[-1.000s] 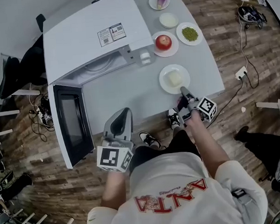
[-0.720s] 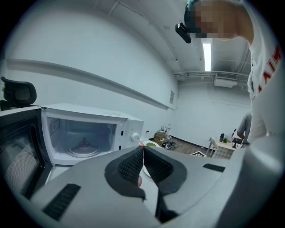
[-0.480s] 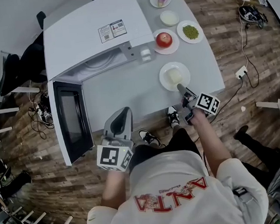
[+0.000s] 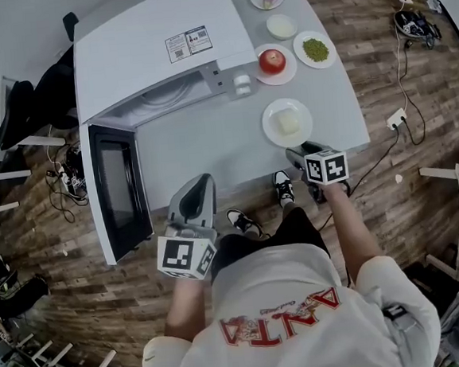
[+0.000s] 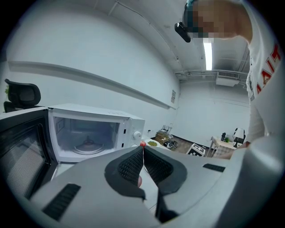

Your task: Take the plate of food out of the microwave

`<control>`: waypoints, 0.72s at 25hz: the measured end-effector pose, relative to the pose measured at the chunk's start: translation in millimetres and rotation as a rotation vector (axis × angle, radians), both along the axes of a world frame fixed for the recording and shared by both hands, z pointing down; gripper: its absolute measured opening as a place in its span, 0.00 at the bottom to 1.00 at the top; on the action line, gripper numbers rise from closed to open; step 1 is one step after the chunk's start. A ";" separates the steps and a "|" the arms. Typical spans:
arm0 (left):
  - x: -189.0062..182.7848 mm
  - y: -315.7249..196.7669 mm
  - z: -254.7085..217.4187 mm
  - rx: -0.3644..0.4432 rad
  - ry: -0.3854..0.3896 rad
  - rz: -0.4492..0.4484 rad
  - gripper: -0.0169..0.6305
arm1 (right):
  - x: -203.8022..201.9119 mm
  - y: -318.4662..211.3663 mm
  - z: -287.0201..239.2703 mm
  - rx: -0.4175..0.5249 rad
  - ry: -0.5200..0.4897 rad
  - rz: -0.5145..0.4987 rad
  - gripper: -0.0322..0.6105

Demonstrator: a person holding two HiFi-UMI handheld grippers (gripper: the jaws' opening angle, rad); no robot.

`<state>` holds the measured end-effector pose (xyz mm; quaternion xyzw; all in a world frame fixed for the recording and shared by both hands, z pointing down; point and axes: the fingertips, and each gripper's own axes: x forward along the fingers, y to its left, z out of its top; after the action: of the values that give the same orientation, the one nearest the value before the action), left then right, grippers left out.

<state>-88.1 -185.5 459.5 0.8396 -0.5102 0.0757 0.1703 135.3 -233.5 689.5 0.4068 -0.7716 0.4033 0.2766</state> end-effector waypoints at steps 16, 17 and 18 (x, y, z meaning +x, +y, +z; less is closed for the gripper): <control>-10.0 -6.8 -40.7 0.120 0.017 -0.049 0.04 | 7.3 -11.9 -124.9 0.259 -0.157 0.095 0.05; -12.2 -6.4 -44.5 0.127 0.018 -0.058 0.04 | 2.9 -13.8 -140.4 0.302 -0.165 0.078 0.05; -14.2 -6.0 -48.5 0.134 0.019 -0.068 0.04 | -1.5 -15.7 -156.3 0.344 -0.173 0.061 0.05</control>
<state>-102.3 -191.5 411.0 0.8319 -0.5409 0.0274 0.1210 133.8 -249.2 533.2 0.4351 -0.8374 0.3069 0.1232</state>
